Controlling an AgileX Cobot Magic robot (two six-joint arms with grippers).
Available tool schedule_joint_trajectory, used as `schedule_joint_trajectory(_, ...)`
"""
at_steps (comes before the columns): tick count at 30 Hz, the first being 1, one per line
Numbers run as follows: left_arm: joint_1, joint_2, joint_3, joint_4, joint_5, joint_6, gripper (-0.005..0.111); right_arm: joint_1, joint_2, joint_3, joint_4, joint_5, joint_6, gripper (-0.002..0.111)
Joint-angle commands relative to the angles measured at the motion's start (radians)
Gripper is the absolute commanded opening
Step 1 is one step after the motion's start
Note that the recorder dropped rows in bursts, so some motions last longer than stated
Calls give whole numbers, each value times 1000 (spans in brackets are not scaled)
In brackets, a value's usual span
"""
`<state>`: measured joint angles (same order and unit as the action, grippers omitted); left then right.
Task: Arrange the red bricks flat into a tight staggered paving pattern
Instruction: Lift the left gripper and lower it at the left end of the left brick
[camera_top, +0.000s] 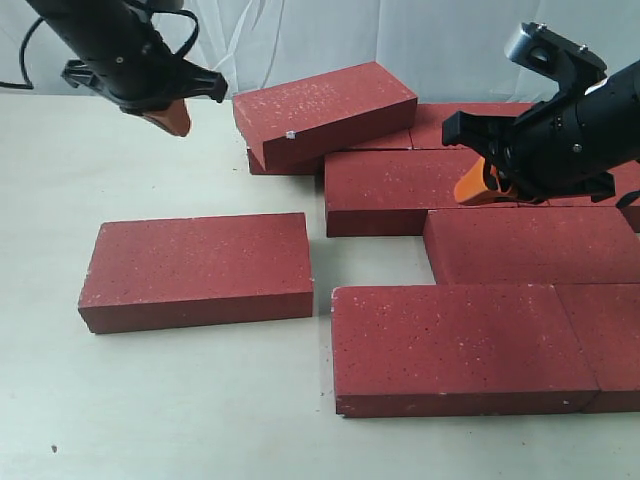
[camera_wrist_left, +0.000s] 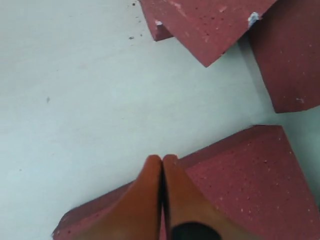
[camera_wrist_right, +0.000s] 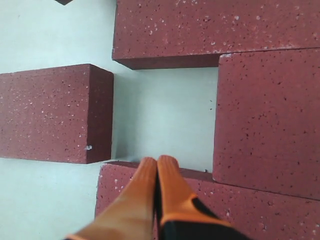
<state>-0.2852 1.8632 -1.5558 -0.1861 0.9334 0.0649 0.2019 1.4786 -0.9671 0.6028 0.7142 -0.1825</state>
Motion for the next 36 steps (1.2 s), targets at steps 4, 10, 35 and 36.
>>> schedule_joint_trajectory(4, 69, -98, 137, 12, -7, -4, 0, -1, -2, 5, 2, -4, -7, -1)
schedule_joint_trajectory(10, 127, -161, 288, 25, -67, -2, 0, -1, -2, 5, 2, -4, -7, -1)
schedule_joint_trajectory(35, 165, -97, 595, 142, -261, 0, 0, -1, -2, 5, 2, 4, -7, -1)
schedule_joint_trajectory(36, 165, -88, 595, 125, -264, 12, 0, -1, -2, 5, 2, 4, -7, -1)
